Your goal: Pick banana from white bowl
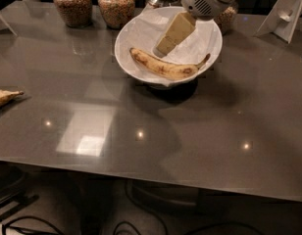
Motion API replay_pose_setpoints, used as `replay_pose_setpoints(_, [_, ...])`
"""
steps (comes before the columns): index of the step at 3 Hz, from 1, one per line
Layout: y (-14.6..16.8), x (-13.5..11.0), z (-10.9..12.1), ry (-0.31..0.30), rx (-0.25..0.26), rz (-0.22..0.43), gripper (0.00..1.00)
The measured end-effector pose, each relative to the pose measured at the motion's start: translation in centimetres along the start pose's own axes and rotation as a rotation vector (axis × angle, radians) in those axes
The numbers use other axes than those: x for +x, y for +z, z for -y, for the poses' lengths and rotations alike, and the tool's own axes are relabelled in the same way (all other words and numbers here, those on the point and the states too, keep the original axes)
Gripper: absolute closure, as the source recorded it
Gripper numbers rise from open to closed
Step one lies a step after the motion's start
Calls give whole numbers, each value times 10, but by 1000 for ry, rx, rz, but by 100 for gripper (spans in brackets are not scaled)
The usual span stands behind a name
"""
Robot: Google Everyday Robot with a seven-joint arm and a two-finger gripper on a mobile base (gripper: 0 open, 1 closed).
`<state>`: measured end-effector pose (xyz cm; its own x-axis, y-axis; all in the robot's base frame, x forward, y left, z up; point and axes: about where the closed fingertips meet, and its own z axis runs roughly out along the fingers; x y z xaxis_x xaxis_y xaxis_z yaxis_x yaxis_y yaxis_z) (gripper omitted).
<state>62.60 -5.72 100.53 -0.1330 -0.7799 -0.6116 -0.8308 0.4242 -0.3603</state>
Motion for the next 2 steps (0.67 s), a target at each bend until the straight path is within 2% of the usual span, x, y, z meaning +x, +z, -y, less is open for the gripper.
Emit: replay_pose_setpoints(2, [4, -2, 8, -33, 39, -8, 0])
